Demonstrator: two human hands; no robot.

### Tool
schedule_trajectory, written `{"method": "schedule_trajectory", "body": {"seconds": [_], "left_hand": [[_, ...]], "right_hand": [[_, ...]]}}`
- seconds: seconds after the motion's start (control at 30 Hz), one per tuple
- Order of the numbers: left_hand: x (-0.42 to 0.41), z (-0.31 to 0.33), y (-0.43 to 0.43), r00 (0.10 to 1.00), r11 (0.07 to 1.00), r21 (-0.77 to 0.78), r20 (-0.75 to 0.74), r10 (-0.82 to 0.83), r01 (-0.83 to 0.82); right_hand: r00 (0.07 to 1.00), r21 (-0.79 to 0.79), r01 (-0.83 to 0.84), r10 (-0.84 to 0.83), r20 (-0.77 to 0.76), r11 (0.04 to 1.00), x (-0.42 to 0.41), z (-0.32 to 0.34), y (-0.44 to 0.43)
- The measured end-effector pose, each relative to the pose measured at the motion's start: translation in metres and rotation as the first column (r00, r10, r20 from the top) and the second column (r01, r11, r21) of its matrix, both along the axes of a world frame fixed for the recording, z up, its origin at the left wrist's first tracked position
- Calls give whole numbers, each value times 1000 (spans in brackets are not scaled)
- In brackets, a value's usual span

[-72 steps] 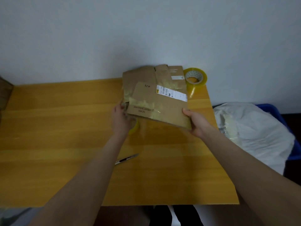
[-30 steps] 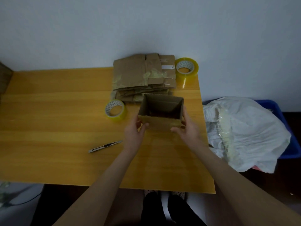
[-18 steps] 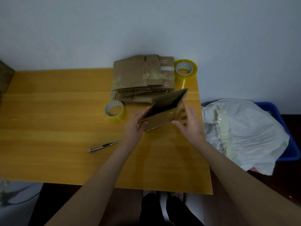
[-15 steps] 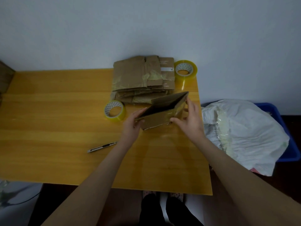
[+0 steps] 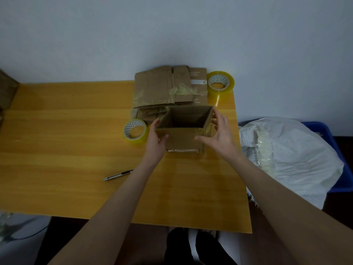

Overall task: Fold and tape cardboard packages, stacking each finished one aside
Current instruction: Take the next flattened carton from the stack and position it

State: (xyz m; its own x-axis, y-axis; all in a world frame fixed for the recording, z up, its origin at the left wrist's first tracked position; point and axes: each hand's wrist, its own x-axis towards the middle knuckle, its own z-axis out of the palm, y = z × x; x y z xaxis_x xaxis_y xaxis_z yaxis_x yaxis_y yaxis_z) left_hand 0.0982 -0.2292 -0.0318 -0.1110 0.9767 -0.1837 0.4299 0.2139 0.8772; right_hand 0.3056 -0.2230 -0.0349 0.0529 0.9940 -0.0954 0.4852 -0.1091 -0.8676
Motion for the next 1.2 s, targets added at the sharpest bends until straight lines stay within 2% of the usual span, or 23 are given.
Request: {"method": "schedule_trajectory", "body": {"seconds": [0.17, 0.23, 0.33, 0.47, 0.57, 0.63, 0.77, 0.8, 0.87, 0.93, 1.0, 1.1, 1.2], "left_hand": [[17, -6, -14, 977, 960, 182, 40, 210, -214], [19, -7, -17, 976, 954, 205, 80, 204, -217], [10, -10, -17, 993, 971, 214, 72, 94, -107], [-1, -13, -17, 999, 965, 261, -45, -11, 22], [-9, -15, -21, 985, 973, 215, -167, -49, 85], [-10, -16, -27, 979, 979, 194, -201, -29, 69], [-6, 2, -23, 991, 989, 100, -66, 120, -113], [-7, 7, -16, 989, 990, 107, -102, 105, -94], [-11, 15, -1, 955, 989, 137, -295, -20, 63], [-12, 24, 13, 840, 954, 114, -511, -182, 276], [-12, 25, 17, 716, 906, 77, -642, -274, 416], [-11, 16, 7, 646, 885, 42, -700, -305, 464], [-6, 5, -4, 663, 896, -17, -666, -341, 444]], "right_hand": [[994, 12, 38, -37, -106, 999, -8, -2, -23], [994, 55, -12, 18, -107, 998, -9, -4, -31], [993, 82, -115, 112, 30, 990, -4, -7, -36], [952, 76, -220, 197, 233, 973, 4, -5, -36], [907, -2, -274, 259, 332, 962, 8, -1, -32], [903, -13, -273, 261, 342, 962, 9, 2, -31], [955, -4, -144, 140, 263, 990, 5, 4, -30], [964, -26, -101, 104, 246, 995, 4, 6, -28], [972, -45, -66, 75, 222, 997, 1, 9, -24], [971, -52, -85, 95, 220, 995, 0, 13, -20], [957, -50, -128, 137, 257, 990, 0, 15, -18], [930, -84, -174, 192, 313, 981, -1, 18, -17], [910, -135, -194, 230, 344, 972, -2, 18, -16]]}}
